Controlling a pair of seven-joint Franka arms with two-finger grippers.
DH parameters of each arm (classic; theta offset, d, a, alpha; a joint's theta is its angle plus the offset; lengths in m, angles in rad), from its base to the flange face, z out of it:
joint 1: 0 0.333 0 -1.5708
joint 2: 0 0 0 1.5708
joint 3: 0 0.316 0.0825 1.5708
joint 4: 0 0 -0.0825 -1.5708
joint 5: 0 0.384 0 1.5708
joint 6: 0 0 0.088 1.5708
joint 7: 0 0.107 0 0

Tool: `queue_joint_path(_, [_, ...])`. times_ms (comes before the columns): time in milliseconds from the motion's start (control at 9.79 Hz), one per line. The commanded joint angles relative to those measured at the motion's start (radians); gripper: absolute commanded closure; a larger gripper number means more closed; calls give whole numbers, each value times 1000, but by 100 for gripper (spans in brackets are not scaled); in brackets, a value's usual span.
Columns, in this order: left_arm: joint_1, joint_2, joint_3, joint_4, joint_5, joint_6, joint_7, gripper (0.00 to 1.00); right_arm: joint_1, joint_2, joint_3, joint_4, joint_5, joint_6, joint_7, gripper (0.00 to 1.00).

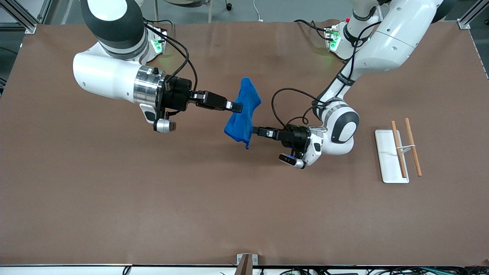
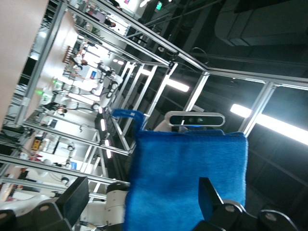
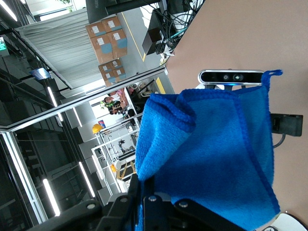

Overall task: Right arm passes towel to left arm to hang
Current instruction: 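Grasp the hanging towel with the left gripper below the right gripper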

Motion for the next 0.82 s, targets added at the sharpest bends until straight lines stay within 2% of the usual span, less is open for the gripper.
queue_joint_path(0, [28,-5,-39,-30,-42,9,20,1,-10,5,19,12,17,10,4,100])
queue_joint_path(204, [37,-6,-50,-22,-43,9,20,7,-10,5,19,12,17,10,3,100])
queue_joint_path(409, [52,-6,-50,-16,-42,9,16,23,-10,5,21,12,17,10,3,100])
queue_joint_path(511, [54,-8,-50,-11,-42,9,13,34,-10,5,20,12,17,12,3,100])
queue_joint_path(715, [59,-24,-48,-2,-40,10,12,76,-10,5,21,12,17,10,4,100])
